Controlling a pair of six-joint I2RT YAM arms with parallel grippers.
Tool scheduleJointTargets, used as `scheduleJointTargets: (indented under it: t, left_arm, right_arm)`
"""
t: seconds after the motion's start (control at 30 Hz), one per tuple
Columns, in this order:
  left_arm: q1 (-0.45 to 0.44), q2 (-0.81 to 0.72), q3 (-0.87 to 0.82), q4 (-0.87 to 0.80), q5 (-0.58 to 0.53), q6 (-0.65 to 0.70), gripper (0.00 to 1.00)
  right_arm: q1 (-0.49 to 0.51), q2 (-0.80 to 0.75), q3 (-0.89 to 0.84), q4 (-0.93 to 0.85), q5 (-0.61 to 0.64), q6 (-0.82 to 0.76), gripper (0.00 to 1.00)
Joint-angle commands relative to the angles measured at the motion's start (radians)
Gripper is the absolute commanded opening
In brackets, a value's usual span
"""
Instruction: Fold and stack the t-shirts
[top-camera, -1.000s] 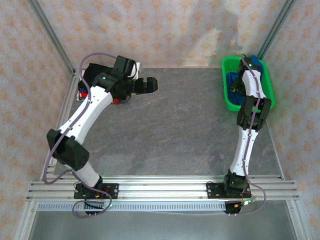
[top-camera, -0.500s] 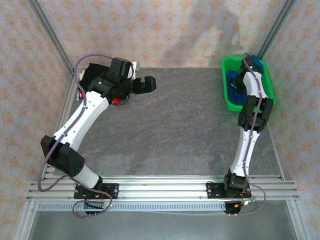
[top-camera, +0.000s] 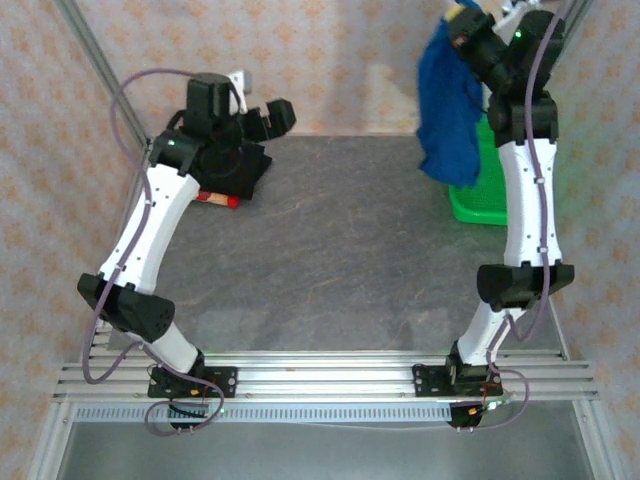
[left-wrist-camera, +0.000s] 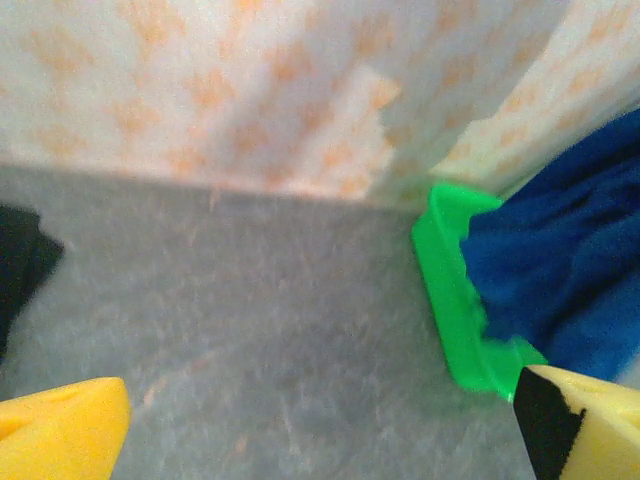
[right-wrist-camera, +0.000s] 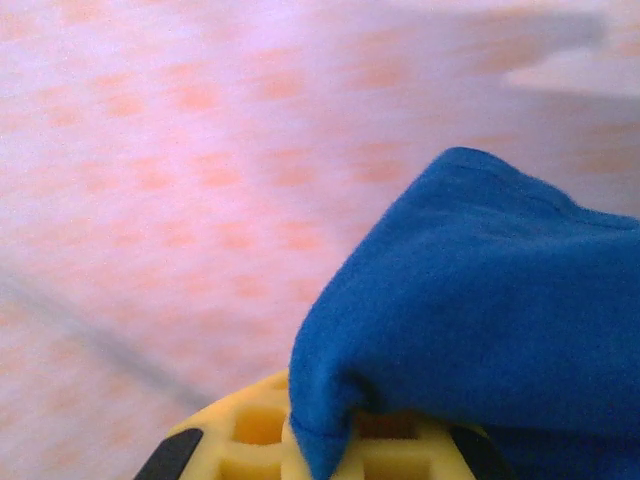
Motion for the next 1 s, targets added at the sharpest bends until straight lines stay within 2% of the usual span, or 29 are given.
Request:
scheduleJointTargets:
  t: [0.0, 0.1, 0.23, 0.37, 0.43, 0.5, 0.57, 0.6, 0.67, 0.7, 0.8, 0.87, 0.93, 0.97]
  left_arm:
    - [0.063, -0.006, 0.105, -0.028, -0.034, -0.01, 1.0]
    - [0.138, -0.045, 0.128, -0.045, -0.032, -0.025, 1.0]
    - [0.183, -0.107, 0.108, -0.091, -0.091, 0.007, 1.0]
    - [0.181, -0.164, 0.004, -0.091, -0.084, 0.053, 1.0]
    - [0.172, -0.185, -0.068, -0.107, -0.086, 0.074, 1.0]
    - [0.143, -0.209, -0.154, -0.124, -0.112, 0.101, 1.0]
    - [0.107, -0.237, -0.271, -0.108, -0.126, 0.103, 1.0]
    - [0.084, -0.249, -0.343, -0.084, -0.123, 0.1, 1.0]
    - [0.037, -0.258, -0.452, -0.063, -0.121, 0.084, 1.0]
    - [0.019, -0.26, -0.499, -0.053, -0.106, 0.077, 1.0]
    - [0.006, -0.265, -0.608, -0.046, -0.096, 0.026, 1.0]
    - [0.006, -0.252, -0.634, -0.093, -0.112, 0.023, 1.0]
    - [0.014, -0.229, -0.646, -0.172, -0.129, 0.026, 1.0]
    - [0.021, -0.217, -0.653, -0.201, -0.129, 0.023, 1.0]
  right_arm:
    - [0.109, 0.089, 0.211, -0.019, -0.131, 0.089, 0.0]
    - [0.164, 0.12, 0.234, 0.014, -0.152, 0.189, 0.0]
    - [0.193, 0.1, 0.121, -0.071, -0.116, 0.138, 0.0]
    - [0.192, 0.043, -0.185, -0.08, -0.06, 0.081, 0.0]
    - [0.181, 0.03, -0.318, -0.184, 0.02, 0.018, 0.0]
    - [0.163, 0.037, -0.449, -0.258, 0.004, -0.007, 0.03]
    - [0.163, 0.017, -0.654, -0.243, 0.027, -0.044, 0.25]
    - [0.16, 0.001, -0.773, -0.196, 0.013, -0.043, 0.28]
    - [0.149, -0.026, -0.957, -0.092, -0.035, -0.03, 0.49]
    - [0.134, -0.038, -1.016, -0.079, -0.057, -0.002, 0.55]
    - [0.115, -0.125, -1.108, -0.059, -0.078, -0.013, 0.62]
    - [0.115, -0.198, -1.101, -0.138, -0.056, -0.079, 0.69]
    - [0.123, -0.26, -1.039, -0.312, 0.015, -0.185, 0.89]
    - [0.135, -0.281, -1.012, -0.387, 0.049, -0.232, 0.95]
